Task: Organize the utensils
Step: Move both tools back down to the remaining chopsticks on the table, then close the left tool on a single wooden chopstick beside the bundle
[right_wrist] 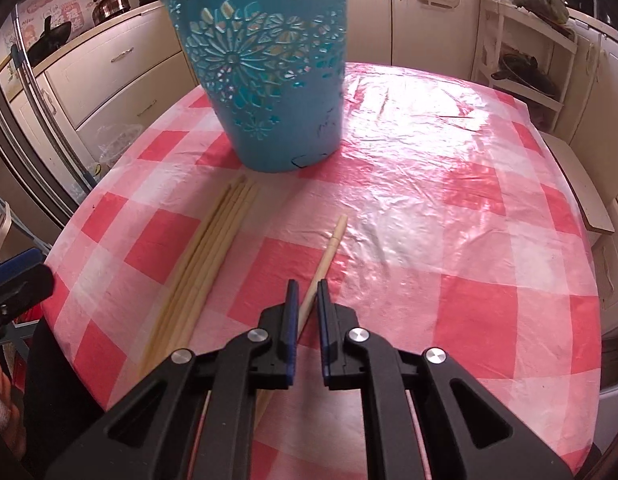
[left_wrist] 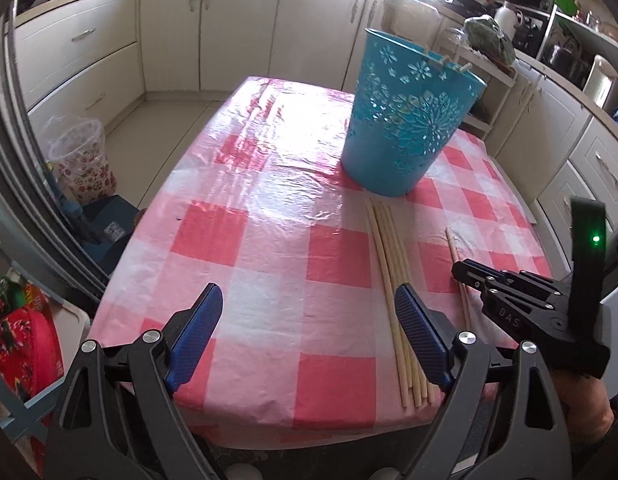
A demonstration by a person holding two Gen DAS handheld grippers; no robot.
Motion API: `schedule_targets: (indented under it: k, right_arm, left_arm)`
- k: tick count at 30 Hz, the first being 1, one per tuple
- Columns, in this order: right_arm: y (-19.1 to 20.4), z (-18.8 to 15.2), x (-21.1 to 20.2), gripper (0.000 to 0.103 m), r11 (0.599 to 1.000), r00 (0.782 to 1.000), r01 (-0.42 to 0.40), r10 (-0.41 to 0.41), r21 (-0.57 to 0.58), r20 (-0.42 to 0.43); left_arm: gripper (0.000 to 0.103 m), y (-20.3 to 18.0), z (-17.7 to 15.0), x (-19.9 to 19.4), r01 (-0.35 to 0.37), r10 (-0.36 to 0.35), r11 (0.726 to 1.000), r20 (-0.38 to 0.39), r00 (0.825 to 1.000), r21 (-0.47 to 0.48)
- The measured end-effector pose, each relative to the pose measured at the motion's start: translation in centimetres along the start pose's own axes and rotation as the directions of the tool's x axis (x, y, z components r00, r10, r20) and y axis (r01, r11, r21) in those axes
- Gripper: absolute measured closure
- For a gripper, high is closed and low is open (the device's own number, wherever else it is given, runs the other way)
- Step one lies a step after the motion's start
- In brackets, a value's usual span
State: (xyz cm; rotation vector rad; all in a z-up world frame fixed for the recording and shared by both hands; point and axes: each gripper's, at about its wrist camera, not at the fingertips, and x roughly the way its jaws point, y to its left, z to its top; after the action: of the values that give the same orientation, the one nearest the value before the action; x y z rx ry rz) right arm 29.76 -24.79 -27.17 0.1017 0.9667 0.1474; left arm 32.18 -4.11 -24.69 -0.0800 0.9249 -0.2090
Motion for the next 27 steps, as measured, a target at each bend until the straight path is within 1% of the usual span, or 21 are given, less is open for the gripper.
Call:
schedule_targets:
  k: [3, 6, 9, 13, 15, 16, 19, 21, 27]
  right_arm:
    - [-1.4, -0.6, -0.5, 0.093, 0.999, 1.000, -0.026, 0.026, 0.046, 0.016]
    - [-2.2, -1.2, -0.8, 0.093, 0.995, 0.997, -0.065, 0.062, 0.081, 0.042]
    - [-2.5, -1.5, -0.9, 0.093, 0.991, 0.994, -0.092, 0.085, 0.101, 0.066]
    - [-2.9, -1.5, -1.0, 0.093, 0.985, 0.990, -0.122, 0.112, 0.119, 0.086]
    - [-3.1, -1.6, -1.0, 0.092, 0.984, 0.988, -0.135, 0.124, 0.120, 0.096]
    - [-3.1, -1.6, -0.9, 0.091, 0.983, 0.987, -0.141, 0.130, 0.120, 0.099]
    - [-3.1, -1.6, -0.9, 0.088, 0.980, 0.984, -0.156, 0.144, 0.119, 0.103]
    - [-3.1, -1.7, -0.9, 0.086, 0.980, 0.983, -0.162, 0.150, 0.119, 0.106]
    - [-3.2, -1.7, -0.9, 0.085, 0.976, 0.981, -0.176, 0.163, 0.127, 0.110]
  left_arm:
    - [0.019, -1.6, 0.6, 2.4, -0.001, 0.002, 1.000, -0.038, 0.999, 0.031]
    - [0.019, -2.4, 1.3, 4.4, -0.017, 0.019, 0.999, -0.062, 0.998, 0.041]
    - [0.019, -2.8, 2.0, 5.9, -0.056, 0.060, 0.997, -0.078, 0.995, 0.056]
    - [0.019, -3.4, 2.5, 7.4, -0.081, 0.087, 0.994, -0.100, 0.991, 0.068]
    - [0.019, -3.6, 2.6, 8.0, -0.081, 0.088, 0.994, -0.114, 0.990, 0.068]
    - [0.019, -3.7, 2.6, 8.2, -0.093, 0.101, 0.993, -0.108, 0.989, 0.077]
    - [0.019, -4.0, 2.7, 8.3, -0.101, 0.109, 0.992, -0.108, 0.988, 0.079]
    - [0.019, -4.2, 2.8, 8.2, -0.124, 0.132, 0.989, -0.105, 0.986, 0.085]
    - [0.019, -4.1, 2.8, 7.9, -0.144, 0.153, 0.985, -0.101, 0.983, 0.093]
